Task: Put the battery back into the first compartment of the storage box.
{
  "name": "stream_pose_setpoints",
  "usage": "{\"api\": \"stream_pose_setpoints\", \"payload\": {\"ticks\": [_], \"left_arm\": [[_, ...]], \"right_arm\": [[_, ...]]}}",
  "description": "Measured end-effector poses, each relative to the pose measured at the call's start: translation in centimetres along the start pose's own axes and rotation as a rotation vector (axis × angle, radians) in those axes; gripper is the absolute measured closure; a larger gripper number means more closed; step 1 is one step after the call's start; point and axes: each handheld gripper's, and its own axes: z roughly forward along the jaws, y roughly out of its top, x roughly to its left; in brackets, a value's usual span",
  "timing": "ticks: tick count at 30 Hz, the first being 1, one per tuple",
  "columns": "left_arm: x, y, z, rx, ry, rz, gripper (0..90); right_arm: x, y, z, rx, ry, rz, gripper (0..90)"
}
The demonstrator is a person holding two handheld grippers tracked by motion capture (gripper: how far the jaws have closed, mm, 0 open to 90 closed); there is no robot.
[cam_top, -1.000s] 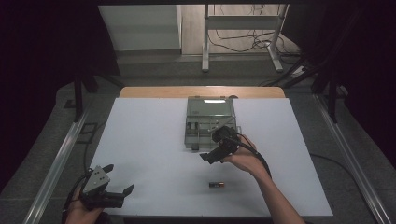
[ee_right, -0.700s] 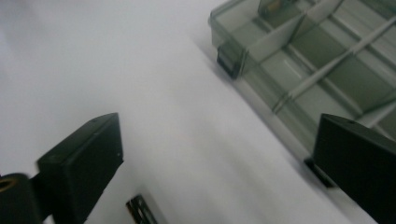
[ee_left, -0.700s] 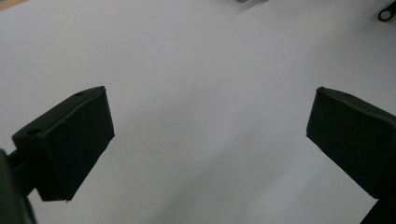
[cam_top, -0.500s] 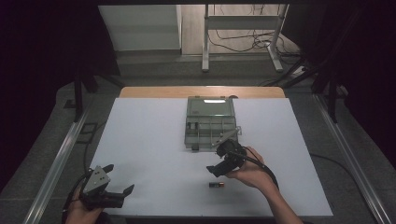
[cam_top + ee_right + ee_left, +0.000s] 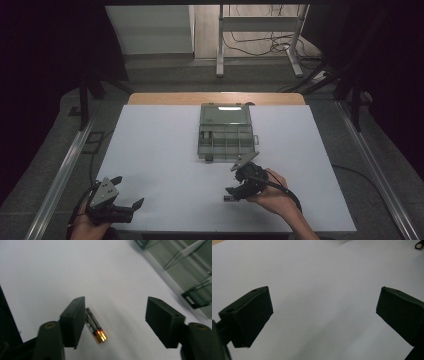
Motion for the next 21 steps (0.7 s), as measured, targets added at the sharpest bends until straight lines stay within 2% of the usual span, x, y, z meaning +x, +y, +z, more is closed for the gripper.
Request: {"api": "stream_pose_setpoints", "payload": {"ticks": [2,7,11,16,18,21], "left_arm": [[0.0,0.0,0.0,0.003,0.001,0.005,1.5],[0.0,0.0,0.0,0.004,0.001,0.006,1.6],[-0.1,0.0,0.1,0.006,0.001,0.009,1.5],[-0.1,0.0,0.0,0.006,0.001,0.010,1.5],[-0.1,0.0,0.1,0.007,0.000,0.012,1.5],[-0.1,0.0,0.1,0.011,0.002,0.017,1.5]], "right_arm": [[0.3,-0.2,0.3,0.017,0.000,-0.015,40.0],[1.1,-0.4,1.3,0.069,0.050,-0.057,49.4],[1.9,-0.6,2.2,0.123,0.047,-0.107,52.9],[2.0,-1.0,3.2,0.177,0.047,-0.134,69.4],[2.0,-1.0,3.4,0.186,0.069,-0.148,75.7],[2.1,-0.9,3.4,0.195,0.059,-0.144,76.5]]}}
